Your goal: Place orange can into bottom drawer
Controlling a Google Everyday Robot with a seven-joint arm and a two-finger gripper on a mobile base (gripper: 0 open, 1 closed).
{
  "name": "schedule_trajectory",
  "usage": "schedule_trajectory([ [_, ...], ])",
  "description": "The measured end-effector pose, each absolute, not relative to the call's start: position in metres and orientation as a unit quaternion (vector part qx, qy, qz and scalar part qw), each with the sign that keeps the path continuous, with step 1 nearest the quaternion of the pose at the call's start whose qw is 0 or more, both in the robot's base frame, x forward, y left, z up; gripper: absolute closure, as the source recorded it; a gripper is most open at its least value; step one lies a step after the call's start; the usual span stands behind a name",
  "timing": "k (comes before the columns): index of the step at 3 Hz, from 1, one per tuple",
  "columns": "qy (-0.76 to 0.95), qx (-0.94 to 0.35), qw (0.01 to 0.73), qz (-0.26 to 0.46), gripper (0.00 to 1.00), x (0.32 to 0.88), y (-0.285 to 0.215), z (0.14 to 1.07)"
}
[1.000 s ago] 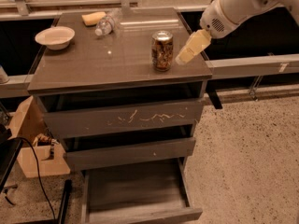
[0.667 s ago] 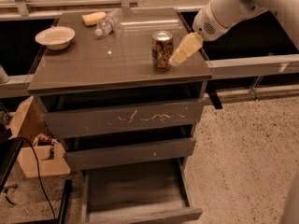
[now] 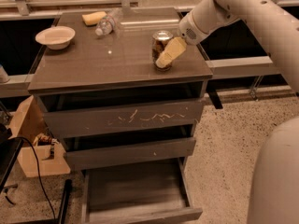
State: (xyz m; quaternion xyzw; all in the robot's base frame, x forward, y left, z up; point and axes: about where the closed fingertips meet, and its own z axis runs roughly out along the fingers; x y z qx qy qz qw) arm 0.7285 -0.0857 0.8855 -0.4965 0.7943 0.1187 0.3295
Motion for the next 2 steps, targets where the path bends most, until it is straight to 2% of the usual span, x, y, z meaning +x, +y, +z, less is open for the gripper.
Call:
schedule_trajectory([
  [2, 0.797, -0.49, 0.328, 0.13, 0.0, 0.7434, -0.0729, 0.8727],
])
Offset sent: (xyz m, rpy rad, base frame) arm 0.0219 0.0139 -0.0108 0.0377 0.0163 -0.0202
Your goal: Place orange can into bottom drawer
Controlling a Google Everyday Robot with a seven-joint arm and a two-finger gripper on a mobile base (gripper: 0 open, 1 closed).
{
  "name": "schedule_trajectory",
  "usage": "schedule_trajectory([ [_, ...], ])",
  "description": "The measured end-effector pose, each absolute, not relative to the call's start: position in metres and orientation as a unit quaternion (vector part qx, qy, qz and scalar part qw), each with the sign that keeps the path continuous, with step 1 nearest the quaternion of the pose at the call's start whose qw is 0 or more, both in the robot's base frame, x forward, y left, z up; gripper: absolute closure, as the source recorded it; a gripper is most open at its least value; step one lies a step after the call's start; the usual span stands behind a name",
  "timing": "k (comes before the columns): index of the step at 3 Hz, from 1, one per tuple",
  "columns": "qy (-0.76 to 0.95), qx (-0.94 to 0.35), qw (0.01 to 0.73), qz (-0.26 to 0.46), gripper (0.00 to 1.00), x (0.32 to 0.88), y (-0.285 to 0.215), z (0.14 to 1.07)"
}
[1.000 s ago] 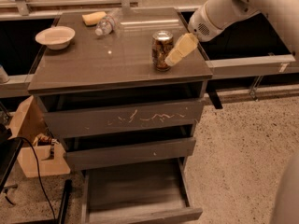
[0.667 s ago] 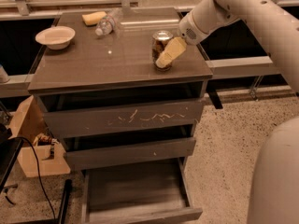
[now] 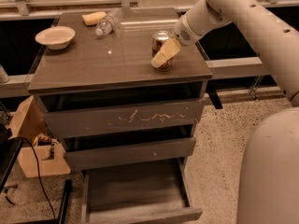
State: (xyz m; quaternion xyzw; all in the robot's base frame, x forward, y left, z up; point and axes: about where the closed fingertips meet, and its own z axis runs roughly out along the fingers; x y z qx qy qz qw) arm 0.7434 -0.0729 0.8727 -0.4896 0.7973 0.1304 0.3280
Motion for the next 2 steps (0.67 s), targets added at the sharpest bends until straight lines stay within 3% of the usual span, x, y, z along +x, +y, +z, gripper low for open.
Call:
schedule_trajectory([
  [1, 0.798, -0.486, 0.33, 0.134, 0.03, 0.7471, -0.0687, 0.871],
  [2, 0.798, -0.486, 0.33, 0.134, 0.27, 0.7475, -0.0682, 0.8708],
])
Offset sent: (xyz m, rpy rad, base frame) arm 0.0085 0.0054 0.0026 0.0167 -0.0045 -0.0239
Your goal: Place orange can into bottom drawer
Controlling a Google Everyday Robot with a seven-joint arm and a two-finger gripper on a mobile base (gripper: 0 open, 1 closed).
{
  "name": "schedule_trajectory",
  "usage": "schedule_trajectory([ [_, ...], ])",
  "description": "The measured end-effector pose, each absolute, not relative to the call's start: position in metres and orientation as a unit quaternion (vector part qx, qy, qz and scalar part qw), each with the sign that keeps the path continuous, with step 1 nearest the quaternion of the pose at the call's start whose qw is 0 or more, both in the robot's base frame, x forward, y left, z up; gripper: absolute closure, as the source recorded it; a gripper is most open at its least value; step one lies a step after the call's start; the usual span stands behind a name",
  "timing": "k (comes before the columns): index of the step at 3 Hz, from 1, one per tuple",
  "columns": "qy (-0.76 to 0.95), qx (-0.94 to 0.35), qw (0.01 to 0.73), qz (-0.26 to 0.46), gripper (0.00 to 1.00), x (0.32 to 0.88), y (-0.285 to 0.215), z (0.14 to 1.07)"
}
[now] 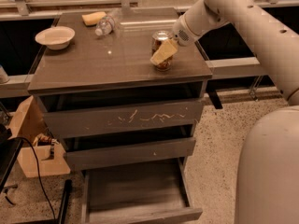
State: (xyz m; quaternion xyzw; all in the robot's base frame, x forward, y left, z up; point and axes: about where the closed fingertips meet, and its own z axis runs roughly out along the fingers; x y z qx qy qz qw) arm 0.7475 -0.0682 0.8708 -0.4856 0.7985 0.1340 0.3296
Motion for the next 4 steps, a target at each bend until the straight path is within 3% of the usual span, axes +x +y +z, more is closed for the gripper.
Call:
schedule_trajectory([
  [2, 0.798, -0.486, 0.33, 0.134, 0.82, 0.7475, -0.0682, 0.8707],
  [3, 0.798, -0.486, 0.33, 0.134, 1.0, 0.7475, -0.0682, 0.8707],
  [4, 0.797, -0.487, 0.33, 0.135, 1.0, 0.7464, -0.0673, 0.8722],
])
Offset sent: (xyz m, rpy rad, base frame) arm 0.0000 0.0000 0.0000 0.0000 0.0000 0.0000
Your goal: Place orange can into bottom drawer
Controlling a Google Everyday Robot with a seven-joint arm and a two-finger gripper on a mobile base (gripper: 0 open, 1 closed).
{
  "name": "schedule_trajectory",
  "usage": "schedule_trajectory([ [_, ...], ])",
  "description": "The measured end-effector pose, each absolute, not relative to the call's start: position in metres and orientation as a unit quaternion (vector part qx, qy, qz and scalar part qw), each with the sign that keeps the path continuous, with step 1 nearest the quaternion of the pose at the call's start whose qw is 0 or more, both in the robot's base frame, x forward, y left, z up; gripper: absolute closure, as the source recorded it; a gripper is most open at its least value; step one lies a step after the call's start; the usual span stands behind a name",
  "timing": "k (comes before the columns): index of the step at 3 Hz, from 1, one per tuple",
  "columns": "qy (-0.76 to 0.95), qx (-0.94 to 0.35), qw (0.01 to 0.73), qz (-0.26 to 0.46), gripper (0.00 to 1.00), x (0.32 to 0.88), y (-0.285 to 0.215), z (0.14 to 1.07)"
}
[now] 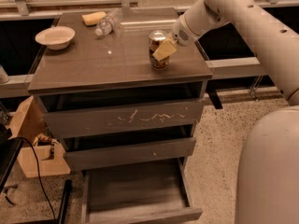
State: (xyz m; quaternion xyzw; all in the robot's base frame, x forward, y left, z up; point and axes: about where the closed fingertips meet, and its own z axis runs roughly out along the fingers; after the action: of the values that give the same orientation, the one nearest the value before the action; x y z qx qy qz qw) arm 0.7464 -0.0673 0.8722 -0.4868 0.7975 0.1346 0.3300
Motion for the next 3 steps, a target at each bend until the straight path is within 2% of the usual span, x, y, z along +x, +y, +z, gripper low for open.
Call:
schedule_trajectory([
  [3, 0.785, -0.495, 0.346, 0.138, 1.0, 0.704, -0.085, 0.92],
])
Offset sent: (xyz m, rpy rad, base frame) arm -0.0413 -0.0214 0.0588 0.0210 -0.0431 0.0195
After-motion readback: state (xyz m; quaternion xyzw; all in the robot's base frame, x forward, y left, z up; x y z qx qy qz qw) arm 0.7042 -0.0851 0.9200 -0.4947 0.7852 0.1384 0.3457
